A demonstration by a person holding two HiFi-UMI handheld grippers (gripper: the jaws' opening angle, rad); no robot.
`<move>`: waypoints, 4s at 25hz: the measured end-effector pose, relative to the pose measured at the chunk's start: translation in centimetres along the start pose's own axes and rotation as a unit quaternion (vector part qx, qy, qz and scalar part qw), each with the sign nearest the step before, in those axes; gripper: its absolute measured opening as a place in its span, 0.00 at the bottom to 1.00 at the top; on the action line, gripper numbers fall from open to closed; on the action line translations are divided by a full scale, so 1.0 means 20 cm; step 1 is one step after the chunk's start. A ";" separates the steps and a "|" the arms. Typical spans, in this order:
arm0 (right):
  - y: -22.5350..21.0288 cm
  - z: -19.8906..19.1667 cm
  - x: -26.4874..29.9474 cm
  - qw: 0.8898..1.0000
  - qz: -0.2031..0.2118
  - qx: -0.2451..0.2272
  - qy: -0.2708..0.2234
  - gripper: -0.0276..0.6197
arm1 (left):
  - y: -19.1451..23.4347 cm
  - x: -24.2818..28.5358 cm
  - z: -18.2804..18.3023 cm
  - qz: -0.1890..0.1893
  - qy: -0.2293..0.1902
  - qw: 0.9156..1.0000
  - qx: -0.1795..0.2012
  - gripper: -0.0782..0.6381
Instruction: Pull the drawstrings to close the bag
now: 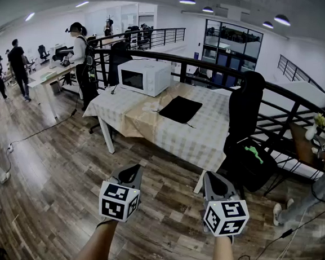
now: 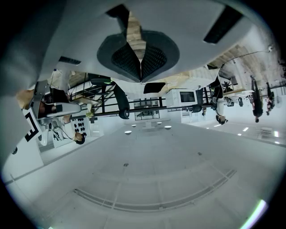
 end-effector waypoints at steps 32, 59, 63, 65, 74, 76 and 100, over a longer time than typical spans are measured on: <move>-0.39 -0.03 0.49 1.000 -0.015 -0.004 0.001 0.08 | -0.01 0.68 0.05 -0.007 0.016 1.000 -0.026 0.30; -0.50 0.11 1.58 0.998 -0.052 0.013 0.032 0.33 | 0.76 1.69 0.21 -0.079 0.008 0.996 -0.039 0.42; -0.51 0.10 1.63 0.998 -0.056 0.011 0.036 0.33 | 0.78 1.76 0.20 -0.090 0.006 0.995 -0.038 0.42; -0.52 0.10 1.65 0.997 -0.060 0.012 0.036 0.33 | 0.78 1.80 0.19 -0.093 0.007 0.995 -0.036 0.42; -0.69 0.08 1.82 0.997 -0.061 0.016 0.034 0.33 | 0.81 2.03 0.18 -0.095 0.015 0.995 -0.038 0.42; -0.74 0.08 1.87 0.997 -0.061 0.018 0.035 0.33 | 0.81 2.10 0.20 -0.094 0.015 0.995 -0.039 0.42; -1.76 0.22 2.49 0.997 -0.063 0.028 0.029 0.36 | 0.57 3.22 0.60 -0.106 0.011 0.994 -0.012 0.43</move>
Point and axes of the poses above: the fingertips, and each gripper's own axes: x forward along the fingers, y to its left, z out of its top, the point moved 10 cm from there along -x, backward along the fingers, and after that the axes turned 12 degrees about z, right-handed, at the moved point
